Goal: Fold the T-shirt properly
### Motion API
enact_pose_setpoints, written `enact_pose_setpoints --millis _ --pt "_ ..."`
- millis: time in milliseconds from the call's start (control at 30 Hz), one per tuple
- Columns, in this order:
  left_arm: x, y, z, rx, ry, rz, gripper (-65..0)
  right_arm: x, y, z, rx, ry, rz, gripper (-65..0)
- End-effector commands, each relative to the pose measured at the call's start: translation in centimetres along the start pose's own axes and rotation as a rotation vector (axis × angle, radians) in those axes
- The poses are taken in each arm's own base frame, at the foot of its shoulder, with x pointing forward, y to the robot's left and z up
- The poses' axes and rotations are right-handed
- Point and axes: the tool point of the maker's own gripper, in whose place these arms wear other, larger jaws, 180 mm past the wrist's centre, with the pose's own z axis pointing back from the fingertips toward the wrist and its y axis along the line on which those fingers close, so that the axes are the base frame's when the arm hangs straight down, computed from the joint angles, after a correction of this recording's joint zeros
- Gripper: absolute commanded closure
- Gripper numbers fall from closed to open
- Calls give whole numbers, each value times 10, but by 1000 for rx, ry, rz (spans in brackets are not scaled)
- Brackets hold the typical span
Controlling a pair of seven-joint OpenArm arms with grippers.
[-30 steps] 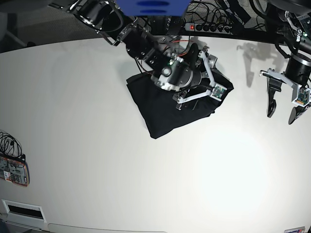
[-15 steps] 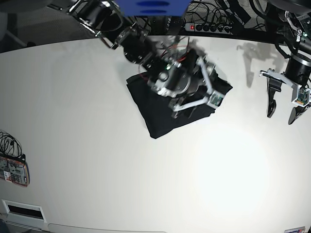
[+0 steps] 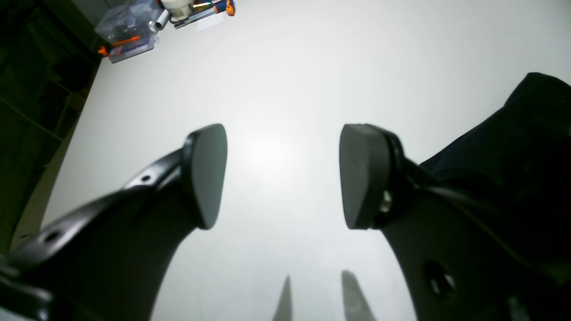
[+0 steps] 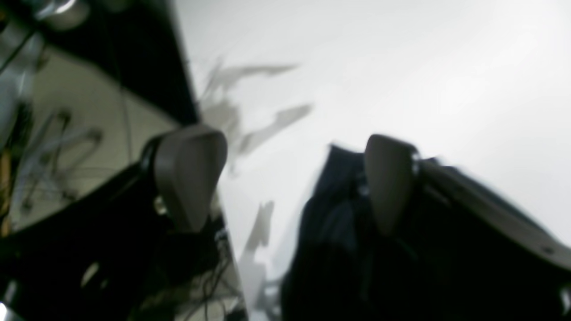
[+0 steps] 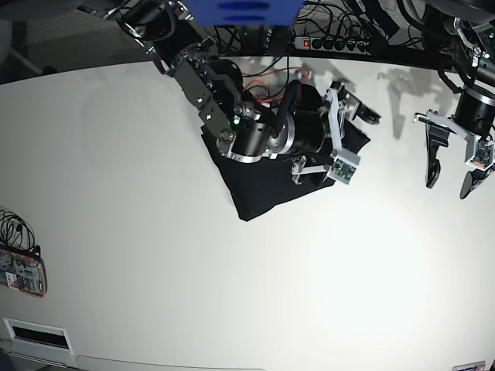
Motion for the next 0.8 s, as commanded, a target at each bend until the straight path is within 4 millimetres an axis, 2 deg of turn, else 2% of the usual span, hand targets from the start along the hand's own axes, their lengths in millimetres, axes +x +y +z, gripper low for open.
enact_pose_setpoints --millis 0,100,167,267,333,467,667,733,767 --pt "13 2 1 1 -44 -12 -378 9 -8 7 -26 -30 27 -503" --pt "4 -6 4 -24 -15 -3 -378 13 -27 19 -88 -62 18 -503" --pt "-3 -13 3 -23 4 29 -378 19 -50 34 -153 -99 -17 -503" --pt "-28 -4 9 98 94 55 -378 24 -81 58 -249 -149 -66 -503" --pt "-40 -11 9 117 148 23 -378 26 -99 74 -308 -181 -99 -503" --pt "-59 -52 10 24 212 32 -378 26 -125 99 -398 -226 -154 -503" --pt "-58 -135 0 -205 203 103 -378 26 -133 106 -420 -234 -165 -500" --pt "-56 -155 0 -258 196 120 -378 26 -132 104 -415 -232 -162 -459" --pt "-53 -162 -1 -276 189 126 -378 26 -132 104 -415 -232 -162 -414"
